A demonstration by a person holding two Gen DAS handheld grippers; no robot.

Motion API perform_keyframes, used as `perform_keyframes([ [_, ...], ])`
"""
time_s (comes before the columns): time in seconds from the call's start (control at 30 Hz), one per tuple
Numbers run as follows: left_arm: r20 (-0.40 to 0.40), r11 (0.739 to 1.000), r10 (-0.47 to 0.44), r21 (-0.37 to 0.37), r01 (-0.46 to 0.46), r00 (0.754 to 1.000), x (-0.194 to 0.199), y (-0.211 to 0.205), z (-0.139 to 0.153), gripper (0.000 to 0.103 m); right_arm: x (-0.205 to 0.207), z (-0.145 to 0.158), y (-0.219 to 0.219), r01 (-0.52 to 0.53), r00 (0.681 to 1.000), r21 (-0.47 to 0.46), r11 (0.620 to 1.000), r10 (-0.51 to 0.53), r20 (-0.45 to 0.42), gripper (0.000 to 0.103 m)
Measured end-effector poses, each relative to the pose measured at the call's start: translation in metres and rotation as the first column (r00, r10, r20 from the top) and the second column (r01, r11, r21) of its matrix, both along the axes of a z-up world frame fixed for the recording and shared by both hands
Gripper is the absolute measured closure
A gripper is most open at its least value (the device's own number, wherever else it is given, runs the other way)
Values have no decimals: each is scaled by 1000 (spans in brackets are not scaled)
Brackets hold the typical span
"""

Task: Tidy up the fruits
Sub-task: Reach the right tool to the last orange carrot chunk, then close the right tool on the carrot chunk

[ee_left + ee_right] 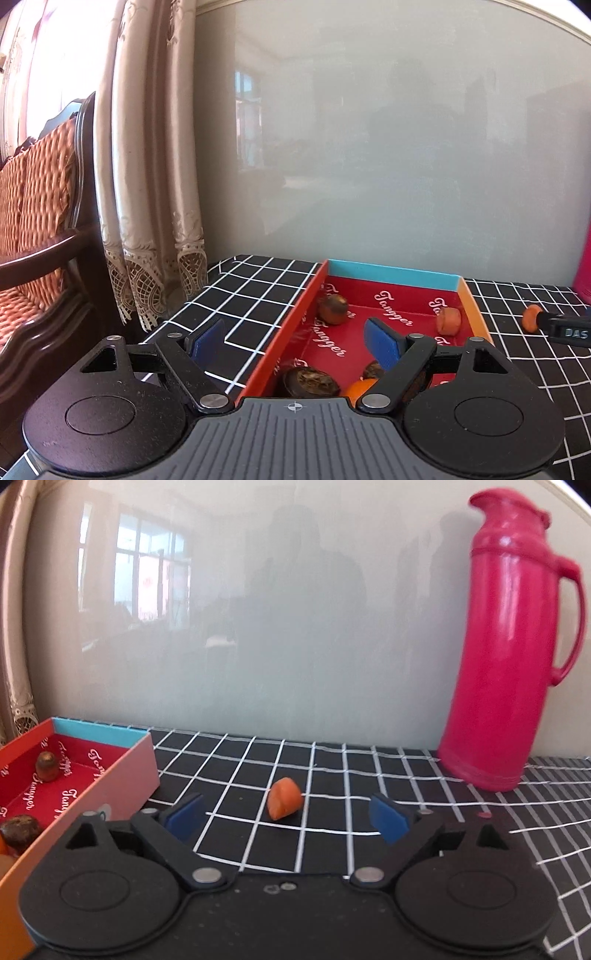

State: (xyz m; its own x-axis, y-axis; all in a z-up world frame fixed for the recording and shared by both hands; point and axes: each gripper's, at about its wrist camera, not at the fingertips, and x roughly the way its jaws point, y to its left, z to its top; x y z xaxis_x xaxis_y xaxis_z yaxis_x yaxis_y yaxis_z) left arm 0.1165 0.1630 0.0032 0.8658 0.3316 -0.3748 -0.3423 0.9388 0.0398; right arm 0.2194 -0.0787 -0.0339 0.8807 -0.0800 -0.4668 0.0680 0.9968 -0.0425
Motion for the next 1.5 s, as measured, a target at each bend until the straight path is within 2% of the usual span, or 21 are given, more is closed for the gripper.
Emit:
perform_keyframes([
  [0.03, -1, 1000, 2, 0, -2, 1000, 1, 1, 0, 21, 5, -3, 0, 2, 1000, 2, 1000, -2, -14, 28],
  [0.1, 0, 1000, 8, -5, -8, 1000, 3, 4, 0, 21, 15, -9, -1, 8, 999, 16, 1000, -7, -44, 36],
  [0.17, 4, 1000, 11, -5, -11, 1000, 4, 6, 0, 21, 21, -12, 0, 10, 998, 12, 1000, -10, -54, 37],
  [0.23, 2, 1000, 21, -1, -21, 1000, 6, 8, 0, 21, 24, -13, 2, 5, 999, 5, 1000, -4, -53, 44],
  [0.5, -34, 990, 142, -12, -142, 989, 24, 30, -5, 21, 30, -14, 3, 6, 998, 4, 1000, -6, -59, 46],
  [0.6, -30, 983, 177, -40, -178, 984, 29, 43, -6, 21, 36, -13, 0, 6, 998, 7, 1000, -6, -64, 46],
  [0.8, -40, 977, 205, -59, -207, 978, 39, 55, -10, 21, 50, -15, -7, 11, 996, 22, 1000, -9, -90, 46],
  [0.87, -44, 978, 199, -51, -201, 979, 41, 54, -11, 21, 53, -15, -7, 12, 995, 22, 1000, -9, -104, 51],
  [0.93, -43, 979, 196, -54, -198, 980, 42, 54, -10, 21, 57, -17, -6, 5, 992, 24, 1000, -2, -127, 65],
  [1.03, -46, 979, 196, -52, -199, 979, 42, 54, -10, 21, 58, -17, -7, 5, 990, 25, 1000, -1, -139, 78],
  [1.33, -59, 975, 208, -62, -211, 976, 41, 57, -10, 21, 41, -16, -3, -8, 990, -13, 1000, 6, -139, 79],
  [1.5, -58, 979, 193, -61, -197, 979, 34, 53, -6, 21, 23, 2, 1, -22, 993, -24, 999, 20, -113, 79],
])
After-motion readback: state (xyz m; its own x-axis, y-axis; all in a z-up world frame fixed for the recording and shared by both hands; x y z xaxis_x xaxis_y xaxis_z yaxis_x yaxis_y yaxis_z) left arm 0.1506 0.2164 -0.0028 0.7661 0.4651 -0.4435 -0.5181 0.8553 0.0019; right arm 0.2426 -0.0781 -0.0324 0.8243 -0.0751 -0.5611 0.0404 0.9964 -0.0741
